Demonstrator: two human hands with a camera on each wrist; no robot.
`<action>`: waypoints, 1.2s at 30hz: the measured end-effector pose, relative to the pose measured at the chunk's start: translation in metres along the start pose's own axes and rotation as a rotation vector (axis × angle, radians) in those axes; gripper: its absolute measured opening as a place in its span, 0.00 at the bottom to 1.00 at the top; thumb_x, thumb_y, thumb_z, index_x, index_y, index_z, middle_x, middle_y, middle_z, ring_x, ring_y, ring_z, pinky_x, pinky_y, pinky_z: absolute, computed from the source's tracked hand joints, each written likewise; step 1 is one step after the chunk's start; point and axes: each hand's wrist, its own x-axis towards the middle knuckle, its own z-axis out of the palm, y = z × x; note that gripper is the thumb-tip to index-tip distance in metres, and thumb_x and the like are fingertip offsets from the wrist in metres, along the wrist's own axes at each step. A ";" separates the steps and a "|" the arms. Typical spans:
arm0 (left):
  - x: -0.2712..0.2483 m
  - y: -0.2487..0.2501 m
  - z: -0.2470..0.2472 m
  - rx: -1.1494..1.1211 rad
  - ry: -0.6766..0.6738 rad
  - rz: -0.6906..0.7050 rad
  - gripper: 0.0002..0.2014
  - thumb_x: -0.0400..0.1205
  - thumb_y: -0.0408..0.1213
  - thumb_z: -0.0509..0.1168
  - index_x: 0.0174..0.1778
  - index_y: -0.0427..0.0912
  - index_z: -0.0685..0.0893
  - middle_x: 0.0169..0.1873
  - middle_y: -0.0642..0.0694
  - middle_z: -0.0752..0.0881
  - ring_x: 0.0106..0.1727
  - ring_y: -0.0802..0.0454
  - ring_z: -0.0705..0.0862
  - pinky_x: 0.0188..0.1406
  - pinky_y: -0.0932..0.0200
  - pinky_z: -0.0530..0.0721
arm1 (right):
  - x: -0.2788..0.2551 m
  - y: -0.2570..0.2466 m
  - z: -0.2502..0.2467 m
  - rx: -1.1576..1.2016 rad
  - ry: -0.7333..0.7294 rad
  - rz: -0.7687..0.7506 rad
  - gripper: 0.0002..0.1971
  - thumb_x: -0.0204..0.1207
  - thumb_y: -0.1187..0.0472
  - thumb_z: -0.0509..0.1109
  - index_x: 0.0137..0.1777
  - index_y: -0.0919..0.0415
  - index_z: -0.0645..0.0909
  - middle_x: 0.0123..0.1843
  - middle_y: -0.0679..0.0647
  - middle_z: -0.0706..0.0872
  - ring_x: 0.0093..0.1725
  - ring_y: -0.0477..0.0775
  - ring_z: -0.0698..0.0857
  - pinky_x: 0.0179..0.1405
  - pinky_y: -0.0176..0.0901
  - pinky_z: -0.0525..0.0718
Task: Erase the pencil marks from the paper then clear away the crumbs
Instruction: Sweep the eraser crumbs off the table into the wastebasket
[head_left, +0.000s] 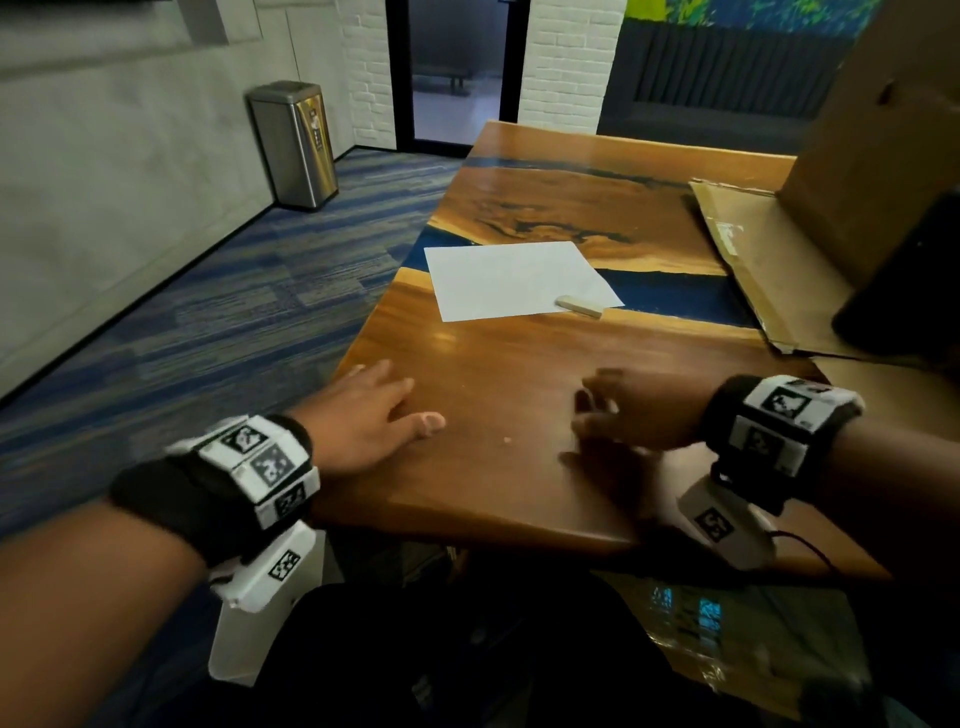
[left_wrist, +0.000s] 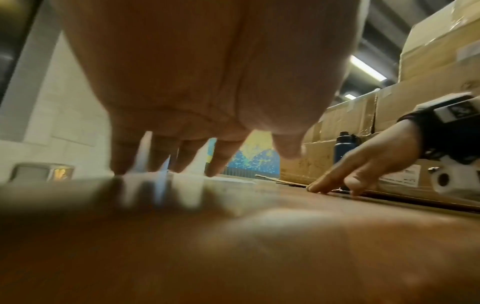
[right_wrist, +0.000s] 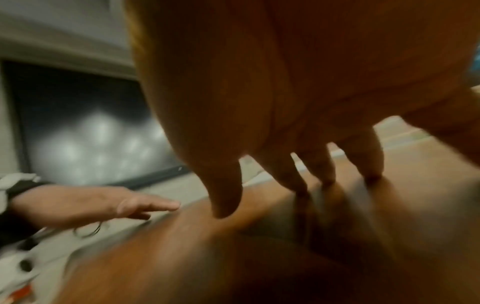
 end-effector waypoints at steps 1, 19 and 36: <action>-0.003 -0.002 0.010 0.032 -0.001 -0.074 0.56 0.66 0.82 0.38 0.89 0.53 0.52 0.89 0.46 0.45 0.88 0.42 0.45 0.85 0.35 0.50 | -0.001 -0.006 0.009 -0.019 -0.103 0.020 0.40 0.79 0.29 0.56 0.85 0.51 0.59 0.87 0.54 0.60 0.82 0.62 0.66 0.77 0.61 0.71; -0.036 0.051 0.081 -0.144 0.222 0.172 0.43 0.80 0.73 0.34 0.89 0.53 0.49 0.89 0.48 0.43 0.88 0.52 0.38 0.86 0.45 0.36 | -0.044 -0.062 0.093 0.252 0.167 0.109 0.47 0.73 0.25 0.32 0.88 0.50 0.44 0.90 0.52 0.41 0.88 0.56 0.40 0.85 0.67 0.44; -0.003 -0.245 0.259 -0.769 0.142 -0.708 0.32 0.84 0.45 0.69 0.79 0.28 0.72 0.78 0.29 0.72 0.77 0.31 0.73 0.72 0.44 0.71 | -0.023 -0.107 0.083 0.203 0.225 0.135 0.46 0.73 0.23 0.30 0.87 0.47 0.45 0.90 0.51 0.43 0.88 0.55 0.42 0.85 0.63 0.46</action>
